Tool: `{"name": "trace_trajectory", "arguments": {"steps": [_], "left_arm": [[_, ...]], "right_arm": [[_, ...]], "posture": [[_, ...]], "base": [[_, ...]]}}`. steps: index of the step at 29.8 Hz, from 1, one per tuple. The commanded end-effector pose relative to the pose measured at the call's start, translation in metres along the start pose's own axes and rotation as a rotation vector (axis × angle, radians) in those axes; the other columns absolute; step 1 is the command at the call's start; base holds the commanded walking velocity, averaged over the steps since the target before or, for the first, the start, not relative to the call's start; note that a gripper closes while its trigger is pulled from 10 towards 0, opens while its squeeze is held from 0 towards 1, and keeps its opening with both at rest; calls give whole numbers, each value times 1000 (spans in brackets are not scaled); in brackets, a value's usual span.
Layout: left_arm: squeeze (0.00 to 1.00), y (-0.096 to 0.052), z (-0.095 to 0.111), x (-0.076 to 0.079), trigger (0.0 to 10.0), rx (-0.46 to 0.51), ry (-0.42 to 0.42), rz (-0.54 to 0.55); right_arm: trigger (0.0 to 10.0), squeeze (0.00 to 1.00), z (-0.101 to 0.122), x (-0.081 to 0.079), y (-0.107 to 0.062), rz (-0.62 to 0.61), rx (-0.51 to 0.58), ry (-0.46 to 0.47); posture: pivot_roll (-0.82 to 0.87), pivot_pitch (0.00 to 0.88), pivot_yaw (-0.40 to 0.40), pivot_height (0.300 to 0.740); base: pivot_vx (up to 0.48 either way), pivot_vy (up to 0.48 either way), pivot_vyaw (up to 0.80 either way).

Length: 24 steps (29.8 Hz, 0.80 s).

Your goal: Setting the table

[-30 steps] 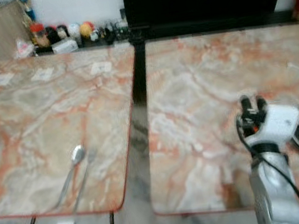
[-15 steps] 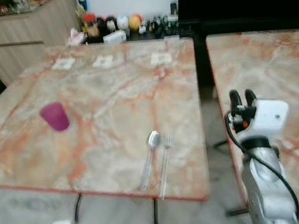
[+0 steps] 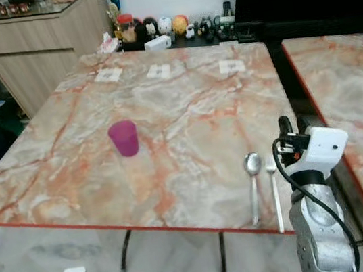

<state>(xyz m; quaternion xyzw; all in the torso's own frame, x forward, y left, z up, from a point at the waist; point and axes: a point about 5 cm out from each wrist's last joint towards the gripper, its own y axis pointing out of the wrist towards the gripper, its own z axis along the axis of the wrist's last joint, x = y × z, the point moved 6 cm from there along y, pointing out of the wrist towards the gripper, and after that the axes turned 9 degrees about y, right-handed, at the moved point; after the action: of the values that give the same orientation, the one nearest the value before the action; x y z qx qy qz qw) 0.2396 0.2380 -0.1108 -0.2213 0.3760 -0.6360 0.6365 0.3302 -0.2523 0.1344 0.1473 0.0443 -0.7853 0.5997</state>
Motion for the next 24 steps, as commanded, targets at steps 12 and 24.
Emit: {"name": "trace_trajectory", "arguments": {"steps": [12,24], "left_arm": [[0,0,0,-3,10000,-1,39,4],[0,0,-1,-2,10000,-6,22,9]], "right_arm": [[10000,0,-6,17,4,-61,-47,-4],[10000,0,-28,22,4,-62,-172,-57]], "posture": [[26,0,-26,740],[27,0,-30,740]], "base": [[0,-39,0],[0,-217,0]]}}
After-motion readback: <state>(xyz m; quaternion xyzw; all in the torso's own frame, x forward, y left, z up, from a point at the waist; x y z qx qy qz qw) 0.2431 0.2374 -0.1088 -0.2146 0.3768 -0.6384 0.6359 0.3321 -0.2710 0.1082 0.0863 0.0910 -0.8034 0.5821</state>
